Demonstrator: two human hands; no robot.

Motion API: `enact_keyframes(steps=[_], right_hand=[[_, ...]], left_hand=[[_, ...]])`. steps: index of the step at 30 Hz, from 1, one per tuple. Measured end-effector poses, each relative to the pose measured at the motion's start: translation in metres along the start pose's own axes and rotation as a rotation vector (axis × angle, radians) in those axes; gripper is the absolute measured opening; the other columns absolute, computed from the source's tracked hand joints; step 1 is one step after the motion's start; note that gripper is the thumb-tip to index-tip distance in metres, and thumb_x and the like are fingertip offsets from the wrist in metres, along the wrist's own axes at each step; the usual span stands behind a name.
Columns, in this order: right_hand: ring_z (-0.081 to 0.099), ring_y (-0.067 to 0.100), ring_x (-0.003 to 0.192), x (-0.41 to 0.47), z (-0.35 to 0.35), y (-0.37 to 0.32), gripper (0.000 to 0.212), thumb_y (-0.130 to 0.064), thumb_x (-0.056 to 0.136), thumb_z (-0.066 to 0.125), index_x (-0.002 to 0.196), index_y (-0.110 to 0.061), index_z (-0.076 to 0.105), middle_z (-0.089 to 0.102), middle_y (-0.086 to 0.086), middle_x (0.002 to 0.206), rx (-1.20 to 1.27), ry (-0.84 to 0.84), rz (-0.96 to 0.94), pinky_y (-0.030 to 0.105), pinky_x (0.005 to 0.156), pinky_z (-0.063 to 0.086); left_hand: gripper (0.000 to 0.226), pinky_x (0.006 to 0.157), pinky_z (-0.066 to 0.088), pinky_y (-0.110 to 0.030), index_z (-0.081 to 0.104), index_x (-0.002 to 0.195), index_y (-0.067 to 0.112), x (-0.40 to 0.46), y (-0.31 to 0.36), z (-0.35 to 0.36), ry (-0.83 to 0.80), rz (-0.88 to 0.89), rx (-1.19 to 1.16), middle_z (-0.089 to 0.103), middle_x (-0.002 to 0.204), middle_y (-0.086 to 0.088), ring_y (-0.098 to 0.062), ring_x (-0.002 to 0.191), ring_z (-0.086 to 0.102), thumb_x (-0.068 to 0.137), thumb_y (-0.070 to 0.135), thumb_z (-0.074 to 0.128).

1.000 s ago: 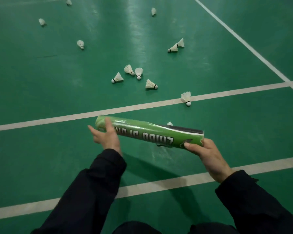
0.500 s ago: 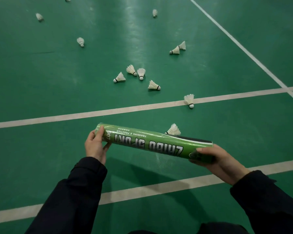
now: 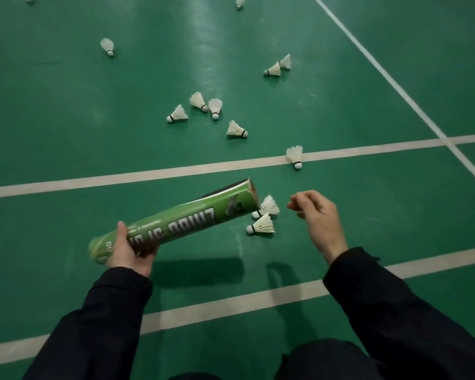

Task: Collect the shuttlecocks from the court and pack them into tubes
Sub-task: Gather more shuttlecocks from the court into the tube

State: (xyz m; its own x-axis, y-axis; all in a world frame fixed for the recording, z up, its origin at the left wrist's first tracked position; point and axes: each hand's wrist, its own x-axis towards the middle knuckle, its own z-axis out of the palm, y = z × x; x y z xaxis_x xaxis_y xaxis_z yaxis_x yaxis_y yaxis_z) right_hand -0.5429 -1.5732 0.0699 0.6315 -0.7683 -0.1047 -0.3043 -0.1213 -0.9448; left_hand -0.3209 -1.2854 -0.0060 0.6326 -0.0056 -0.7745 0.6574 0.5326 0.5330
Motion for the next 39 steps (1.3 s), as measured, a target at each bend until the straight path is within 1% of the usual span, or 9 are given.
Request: enact_keyframes(steps=[3,7,10,13,16,21,25,33,39], right_hand=[[0.069,0.025,0.108,0.034,0.015,0.060,0.008,-0.023,0.097,0.065,0.102,-0.020,0.071,0.075,0.003,0.108,-0.324,-0.084,0.172,0.034,0.095,0.051],[0.065,0.028,0.115,0.056,0.051,0.113,0.043,-0.034,0.093,0.069,0.129,-0.011,0.066,0.070,0.009,0.128,-0.507,-0.250,0.251,0.035,0.097,0.050],[0.069,0.028,0.097,0.063,0.071,0.138,0.033,-0.040,0.087,0.075,0.109,-0.016,0.073,0.076,0.008,0.110,-0.452,-0.308,0.317,0.040,0.087,0.056],[0.068,0.030,0.092,0.062,0.073,0.138,0.011,-0.030,0.095,0.066,0.097,-0.022,0.072,0.076,0.010,0.105,-0.414,-0.220,0.273,0.041,0.083,0.057],[0.068,0.026,0.090,0.056,0.048,0.113,0.009,-0.025,0.099,0.062,0.093,-0.029,0.067,0.074,0.001,0.100,-0.062,-0.055,0.184,0.045,0.084,0.058],[0.062,0.010,0.080,0.031,-0.002,0.057,0.016,-0.012,0.101,0.059,0.096,-0.024,0.069,0.068,-0.006,0.090,0.323,0.132,-0.055,0.026,0.074,0.056],[0.060,0.009,0.079,0.019,-0.017,0.050,0.015,-0.015,0.101,0.060,0.099,-0.026,0.070,0.068,-0.005,0.093,0.264,0.060,-0.047,0.027,0.073,0.055],[0.054,0.009,0.077,0.010,-0.033,0.051,0.015,-0.018,0.101,0.061,0.097,-0.029,0.070,0.066,-0.004,0.092,0.239,0.122,-0.040,0.032,0.072,0.049],[0.055,-0.009,0.074,0.000,-0.031,0.032,0.031,-0.007,0.104,0.047,0.096,-0.027,0.070,0.069,-0.024,0.081,0.057,-0.232,-0.170,0.007,0.069,0.043]], left_hand=[[0.078,0.075,0.062,-0.044,0.043,0.144,0.012,0.012,0.007,-0.020,0.095,0.041,0.020,0.067,0.128,-0.011,-0.023,0.106,0.072,0.085,0.047,0.080],[0.067,0.090,0.061,-0.045,0.049,0.138,0.012,0.014,-0.002,-0.026,0.107,0.073,0.053,0.068,0.125,-0.010,-0.022,0.107,0.072,0.089,0.048,0.076],[0.067,0.083,0.062,-0.043,0.051,0.136,0.008,0.008,-0.014,-0.024,0.090,0.087,0.064,0.071,0.123,-0.013,-0.024,0.108,0.073,0.087,0.046,0.077],[0.066,0.074,0.064,-0.043,0.053,0.134,0.007,0.002,-0.023,-0.014,0.102,0.119,0.090,0.073,0.120,-0.015,-0.026,0.103,0.075,0.086,0.043,0.080],[0.066,0.068,0.065,-0.044,0.051,0.135,0.007,-0.002,-0.028,0.002,0.107,0.141,0.103,0.073,0.118,-0.016,-0.027,0.100,0.076,0.088,0.043,0.079],[0.078,0.075,0.065,-0.051,0.038,0.139,0.011,0.001,-0.034,0.019,0.144,0.170,0.080,0.070,0.121,-0.017,-0.031,0.098,0.076,0.084,0.039,0.084],[0.083,0.078,0.063,-0.055,0.035,0.143,0.011,-0.004,-0.053,0.036,0.132,0.152,0.077,0.069,0.123,-0.017,-0.032,0.098,0.076,0.083,0.040,0.085],[0.081,0.066,0.065,-0.048,0.037,0.138,0.008,-0.021,-0.076,0.041,0.112,0.081,0.037,0.069,0.120,-0.019,-0.032,0.097,0.075,0.083,0.042,0.085],[0.084,0.076,0.065,-0.050,0.040,0.143,0.007,-0.030,-0.075,0.047,0.072,0.130,0.095,0.068,0.125,-0.017,-0.030,0.098,0.075,0.082,0.043,0.085]])
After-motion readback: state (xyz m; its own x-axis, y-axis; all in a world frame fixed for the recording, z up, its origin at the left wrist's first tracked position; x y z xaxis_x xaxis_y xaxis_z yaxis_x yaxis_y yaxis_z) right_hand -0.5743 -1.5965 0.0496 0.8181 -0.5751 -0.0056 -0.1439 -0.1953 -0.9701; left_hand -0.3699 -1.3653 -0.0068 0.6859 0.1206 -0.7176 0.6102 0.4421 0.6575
